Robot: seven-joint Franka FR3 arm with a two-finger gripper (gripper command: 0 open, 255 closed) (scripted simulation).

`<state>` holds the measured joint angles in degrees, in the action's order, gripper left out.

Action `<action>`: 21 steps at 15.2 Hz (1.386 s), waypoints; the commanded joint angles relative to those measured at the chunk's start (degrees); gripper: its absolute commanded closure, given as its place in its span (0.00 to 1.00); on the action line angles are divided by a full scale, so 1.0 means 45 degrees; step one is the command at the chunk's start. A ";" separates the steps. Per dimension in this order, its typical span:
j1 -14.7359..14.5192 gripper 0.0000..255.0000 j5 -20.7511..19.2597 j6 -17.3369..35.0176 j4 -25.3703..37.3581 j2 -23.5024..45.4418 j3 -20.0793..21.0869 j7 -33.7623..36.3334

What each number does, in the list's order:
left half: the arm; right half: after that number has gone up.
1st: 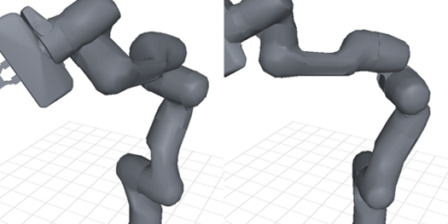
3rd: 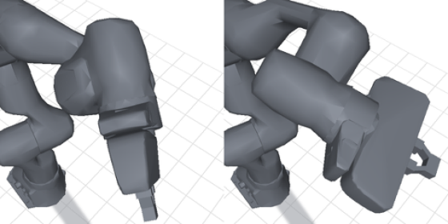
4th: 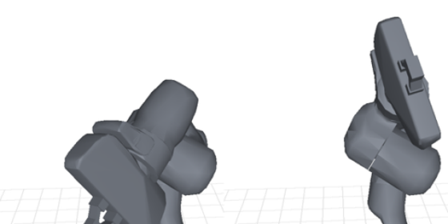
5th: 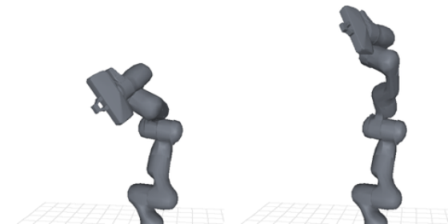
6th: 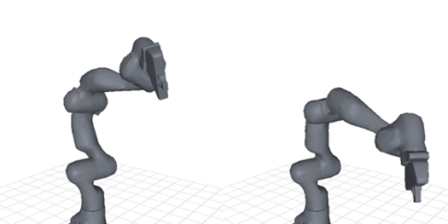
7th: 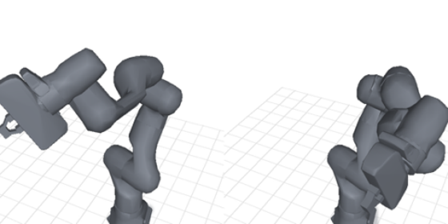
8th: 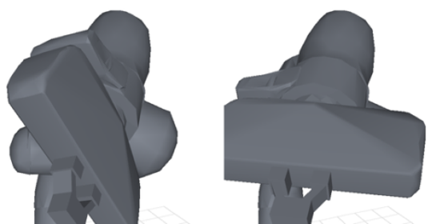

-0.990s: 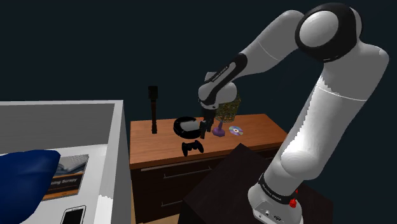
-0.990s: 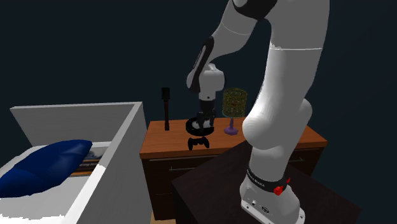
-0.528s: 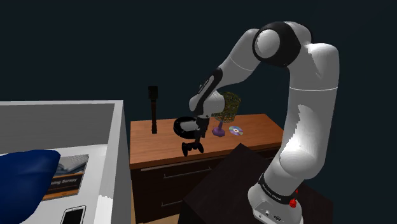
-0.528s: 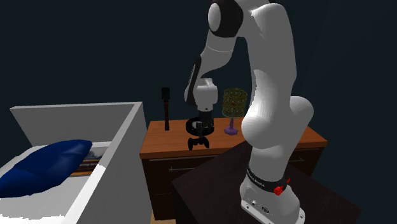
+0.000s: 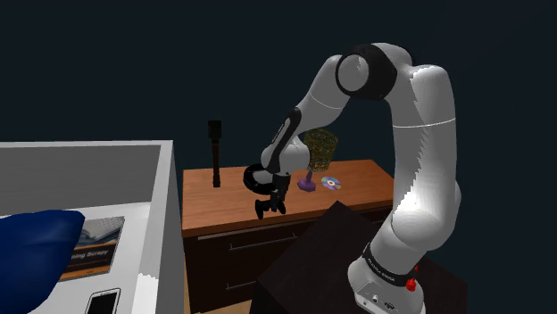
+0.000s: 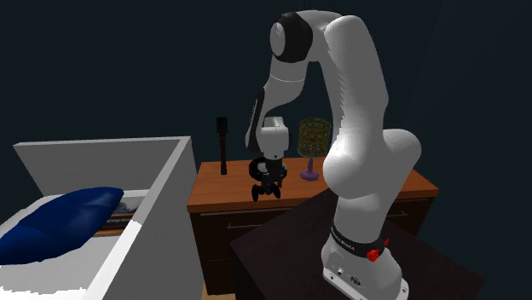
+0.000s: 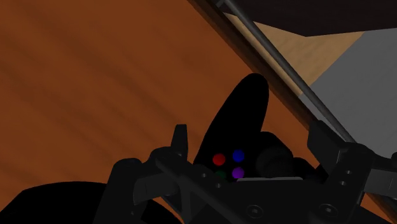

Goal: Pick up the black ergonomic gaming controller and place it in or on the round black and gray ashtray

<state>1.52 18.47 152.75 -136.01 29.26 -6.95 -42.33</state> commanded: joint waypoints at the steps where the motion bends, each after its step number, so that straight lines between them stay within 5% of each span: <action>1: 0.0075 0.00 0.0082 0.0172 0.0036 0.0205 0.0070 -0.0096; 8: 0.0074 0.00 0.0080 0.0169 0.0038 0.0204 0.0070 -0.0094; 9: 0.0074 1.00 0.0080 0.0169 0.0038 0.0204 0.0070 -0.0094; 21: -0.0071 1.00 -0.0121 -0.0207 -0.0162 -0.0375 -0.0122 0.0078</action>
<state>1.44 18.18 152.31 -136.48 28.32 -7.27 -42.27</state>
